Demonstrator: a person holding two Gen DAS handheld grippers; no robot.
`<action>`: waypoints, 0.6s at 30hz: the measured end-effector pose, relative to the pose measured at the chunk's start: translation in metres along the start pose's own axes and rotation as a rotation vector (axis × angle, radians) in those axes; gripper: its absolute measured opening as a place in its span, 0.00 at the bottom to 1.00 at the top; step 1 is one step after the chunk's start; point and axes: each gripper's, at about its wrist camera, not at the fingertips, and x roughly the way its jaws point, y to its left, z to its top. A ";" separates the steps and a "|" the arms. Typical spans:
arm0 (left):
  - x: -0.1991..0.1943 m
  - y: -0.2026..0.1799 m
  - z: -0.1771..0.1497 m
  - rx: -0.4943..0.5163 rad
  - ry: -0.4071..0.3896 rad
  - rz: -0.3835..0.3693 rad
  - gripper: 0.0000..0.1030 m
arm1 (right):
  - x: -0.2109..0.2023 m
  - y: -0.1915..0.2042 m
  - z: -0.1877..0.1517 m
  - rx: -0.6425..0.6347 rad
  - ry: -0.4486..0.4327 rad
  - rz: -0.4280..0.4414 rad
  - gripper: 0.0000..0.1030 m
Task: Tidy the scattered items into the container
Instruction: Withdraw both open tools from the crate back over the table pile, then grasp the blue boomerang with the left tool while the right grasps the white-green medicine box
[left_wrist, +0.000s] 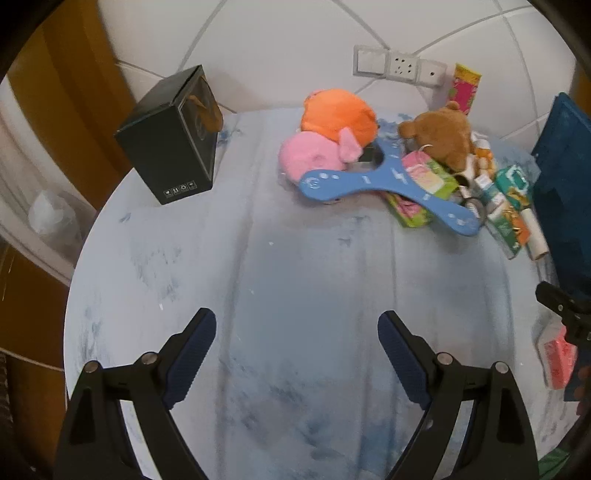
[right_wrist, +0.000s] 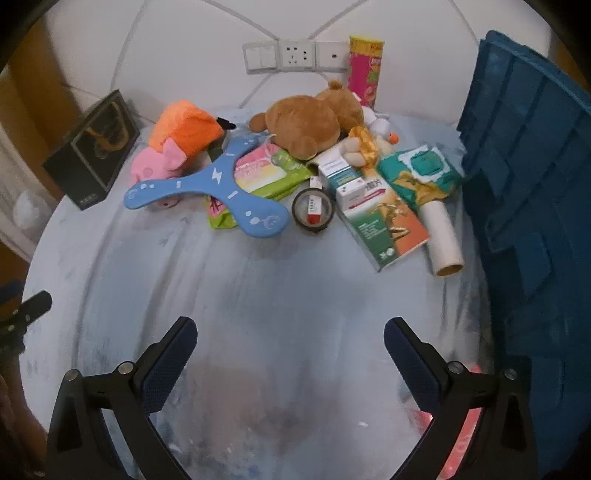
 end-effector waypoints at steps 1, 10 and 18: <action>0.007 0.003 0.005 0.001 0.007 -0.008 0.87 | 0.005 0.004 0.003 0.007 0.007 -0.004 1.00; 0.050 -0.019 0.042 0.036 0.029 -0.074 0.87 | 0.025 -0.037 0.025 0.103 0.025 -0.076 1.00; 0.090 -0.075 0.094 0.093 0.040 -0.099 0.87 | 0.050 -0.088 0.055 0.133 0.028 -0.099 1.00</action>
